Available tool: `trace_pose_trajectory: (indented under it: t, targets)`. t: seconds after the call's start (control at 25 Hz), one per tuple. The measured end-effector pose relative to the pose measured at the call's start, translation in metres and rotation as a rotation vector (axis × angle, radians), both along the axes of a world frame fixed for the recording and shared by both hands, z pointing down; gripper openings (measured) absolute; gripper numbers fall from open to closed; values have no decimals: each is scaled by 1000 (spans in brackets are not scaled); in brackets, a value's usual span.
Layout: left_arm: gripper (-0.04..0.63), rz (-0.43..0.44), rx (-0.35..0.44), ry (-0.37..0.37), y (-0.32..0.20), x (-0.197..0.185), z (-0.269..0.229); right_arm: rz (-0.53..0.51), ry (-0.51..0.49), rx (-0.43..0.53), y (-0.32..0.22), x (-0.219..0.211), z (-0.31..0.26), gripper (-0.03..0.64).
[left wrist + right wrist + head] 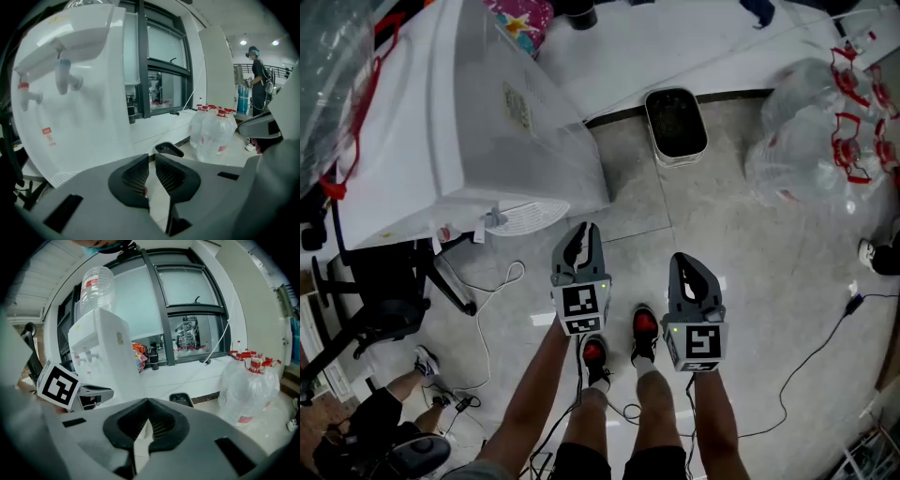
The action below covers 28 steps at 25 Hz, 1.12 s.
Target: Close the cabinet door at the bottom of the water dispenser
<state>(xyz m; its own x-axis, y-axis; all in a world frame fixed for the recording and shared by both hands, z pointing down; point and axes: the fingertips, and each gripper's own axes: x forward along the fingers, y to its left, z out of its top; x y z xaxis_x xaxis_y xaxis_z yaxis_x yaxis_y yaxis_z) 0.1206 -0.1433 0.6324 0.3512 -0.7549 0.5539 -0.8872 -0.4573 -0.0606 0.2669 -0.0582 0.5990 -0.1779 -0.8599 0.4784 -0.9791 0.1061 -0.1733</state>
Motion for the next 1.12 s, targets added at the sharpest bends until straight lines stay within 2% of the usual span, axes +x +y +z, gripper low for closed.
trace_pose_trajectory:
  t: [0.24,0.44,0.56,1.12]
  targets:
    - [61,4,23,32,16,4,-60,-15,24,37,-4,-1,-57,14]
    - [61,-4,53,44,30,-6,-112,-23,27,50,3,-8,-100,14]
    - [61,-10,66,53,43,-19,-148,-32,22,57,10,-21,-129,14]
    - [61,-96,217,109,80,-95,-322,-135,0,230,12,-104,-294,14]
